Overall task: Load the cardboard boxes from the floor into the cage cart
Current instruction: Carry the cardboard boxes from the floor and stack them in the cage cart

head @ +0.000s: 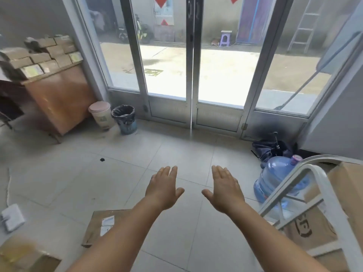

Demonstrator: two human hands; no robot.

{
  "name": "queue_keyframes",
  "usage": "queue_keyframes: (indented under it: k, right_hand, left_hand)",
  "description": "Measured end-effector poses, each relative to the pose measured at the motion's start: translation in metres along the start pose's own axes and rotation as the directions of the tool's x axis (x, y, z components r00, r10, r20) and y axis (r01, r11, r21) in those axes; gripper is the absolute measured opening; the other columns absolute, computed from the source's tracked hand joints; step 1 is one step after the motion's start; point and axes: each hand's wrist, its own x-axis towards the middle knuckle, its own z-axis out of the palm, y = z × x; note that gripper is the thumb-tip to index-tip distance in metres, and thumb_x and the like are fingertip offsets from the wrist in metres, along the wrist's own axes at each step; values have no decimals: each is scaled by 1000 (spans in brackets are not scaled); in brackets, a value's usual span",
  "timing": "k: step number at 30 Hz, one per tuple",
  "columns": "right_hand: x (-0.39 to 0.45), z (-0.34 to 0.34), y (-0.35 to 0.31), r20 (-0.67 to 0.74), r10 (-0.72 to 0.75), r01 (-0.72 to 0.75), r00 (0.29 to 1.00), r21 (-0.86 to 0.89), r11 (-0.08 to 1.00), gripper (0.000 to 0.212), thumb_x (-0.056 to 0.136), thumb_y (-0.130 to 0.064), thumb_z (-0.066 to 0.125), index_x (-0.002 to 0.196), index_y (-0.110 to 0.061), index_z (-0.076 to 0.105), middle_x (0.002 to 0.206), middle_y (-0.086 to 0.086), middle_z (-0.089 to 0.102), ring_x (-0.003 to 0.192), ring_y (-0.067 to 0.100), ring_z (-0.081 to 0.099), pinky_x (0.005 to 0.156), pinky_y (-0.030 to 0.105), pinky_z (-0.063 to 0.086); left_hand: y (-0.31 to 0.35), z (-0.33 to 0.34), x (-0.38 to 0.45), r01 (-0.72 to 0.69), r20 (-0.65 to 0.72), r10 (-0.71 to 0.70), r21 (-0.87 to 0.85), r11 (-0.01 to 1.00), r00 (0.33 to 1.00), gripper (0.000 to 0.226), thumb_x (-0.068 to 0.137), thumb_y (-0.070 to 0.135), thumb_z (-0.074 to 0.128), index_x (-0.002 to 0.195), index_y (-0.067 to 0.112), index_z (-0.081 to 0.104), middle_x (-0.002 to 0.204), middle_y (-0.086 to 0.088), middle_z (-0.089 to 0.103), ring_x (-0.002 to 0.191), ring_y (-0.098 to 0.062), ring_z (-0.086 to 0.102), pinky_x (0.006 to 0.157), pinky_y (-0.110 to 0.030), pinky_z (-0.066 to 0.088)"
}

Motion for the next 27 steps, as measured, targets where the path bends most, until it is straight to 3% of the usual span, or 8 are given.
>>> queue_keyframes:
  k: [8, 14, 19, 27]
  right_hand:
    - [-9, 88, -143, 151, -145, 156, 978, -60, 986, 83, 97, -50, 46, 157, -16, -1, 165, 1, 1, 152, 23, 0, 120, 38, 9]
    - [-13, 150, -230, 264, -242, 273, 934, -90, 958, 84, 97, -50, 47, 157, -14, 1, 165, 3, 4, 152, 24, 2, 120, 39, 11]
    - [4, 187, -271, 345, -285, 341, 894, -112, 933, 85, 97, -50, 47, 157, -14, -1, 165, 3, 2, 152, 24, 1, 121, 38, 9]
    - [77, 239, -311, 409, -292, 366, 864, -112, 924, 84, 97, -49, 48, 157, -16, -1, 165, 2, 4, 152, 24, 3, 121, 38, 9]
  left_hand:
    - [-162, 18, -84, 251, 74, -247, -46, 967, 966, 74, 97, 46, 43, 154, 16, 7, 158, -5, 17, 146, -22, 14, 115, -37, 19]
    - [-264, 47, -131, 440, 140, -425, -110, 891, 895, 73, 94, 45, 49, 152, 16, 13, 151, -4, 28, 141, -25, 24, 113, -38, 26]
    - [-323, 66, -143, 530, 163, -510, -125, 839, 845, 74, 92, 46, 51, 151, 18, 17, 148, -3, 33, 138, -24, 28, 112, -38, 28]
    - [-401, 76, -106, 586, 225, -562, -53, 808, 796, 73, 95, 45, 48, 152, 16, 13, 153, -3, 27, 143, -23, 19, 116, -37, 17]
